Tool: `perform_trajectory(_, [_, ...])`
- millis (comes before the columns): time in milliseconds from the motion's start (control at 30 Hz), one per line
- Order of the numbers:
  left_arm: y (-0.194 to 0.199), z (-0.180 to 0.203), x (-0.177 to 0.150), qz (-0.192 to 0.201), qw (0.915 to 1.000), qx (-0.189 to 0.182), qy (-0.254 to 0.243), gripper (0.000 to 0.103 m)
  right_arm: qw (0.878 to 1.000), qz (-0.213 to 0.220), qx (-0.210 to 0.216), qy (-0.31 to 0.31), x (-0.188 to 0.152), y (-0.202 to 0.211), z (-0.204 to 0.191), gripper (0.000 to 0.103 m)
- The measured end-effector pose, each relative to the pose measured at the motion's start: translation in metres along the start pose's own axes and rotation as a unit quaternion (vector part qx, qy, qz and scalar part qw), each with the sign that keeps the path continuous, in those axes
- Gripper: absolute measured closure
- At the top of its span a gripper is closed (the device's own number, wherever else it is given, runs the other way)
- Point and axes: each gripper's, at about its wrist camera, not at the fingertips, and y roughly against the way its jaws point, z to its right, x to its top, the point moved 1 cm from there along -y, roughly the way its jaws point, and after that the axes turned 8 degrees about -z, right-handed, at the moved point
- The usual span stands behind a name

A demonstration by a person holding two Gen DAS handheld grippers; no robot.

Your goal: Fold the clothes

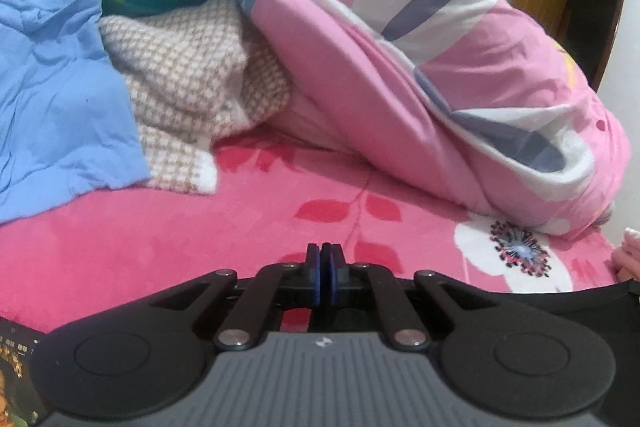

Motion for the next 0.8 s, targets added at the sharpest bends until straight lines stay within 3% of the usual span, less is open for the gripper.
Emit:
perform_trajectory(300, [-0.015, -0.01, -0.007, -0.032, 0.9993, 0.02, 0.006, 0.096, 1.0, -0.026, 0.0, -0.01, -0.011, -0.033, 0.01, 0.1])
perform_trajectory(433, [-0.021, -0.018, -0.009, -0.059, 0.998, 0.015, 0.018, 0.079, 0.997, -0.057, 0.007, -0.049, -0.019, -0.048, 0.026, 0.096])
perform_trajectory(467, [-0.016, -0.018, -0.009, -0.054, 0.9981, 0.022, 0.021, 0.063, 0.997, -0.051, 0.009, -0.065, -0.019, -0.044, 0.03, 0.092])
perform_trajectory(533, [-0.001, -0.017, -0.007, -0.035, 0.9983, 0.038, 0.025, 0.046, 0.995, -0.028, 0.002, -0.094, -0.018, -0.026, 0.035, 0.08])
perform_trajectory(567, [0.009, -0.016, -0.006, -0.028, 0.9985, 0.04, 0.024, 0.046, 0.995, -0.017, 0.0, -0.101, -0.018, -0.013, 0.036, 0.076])
perform_trajectory(667, [0.042, -0.013, -0.002, -0.01, 0.9988, 0.039, 0.026, 0.045, 0.993, 0.015, -0.003, -0.114, -0.024, 0.031, 0.036, 0.076])
perform_trajectory(800, [0.094, 0.002, -0.007, -0.015, 0.9997, 0.019, 0.0, 0.045, 0.995, 0.017, -0.02, -0.095, -0.046, 0.099, 0.015, 0.076])
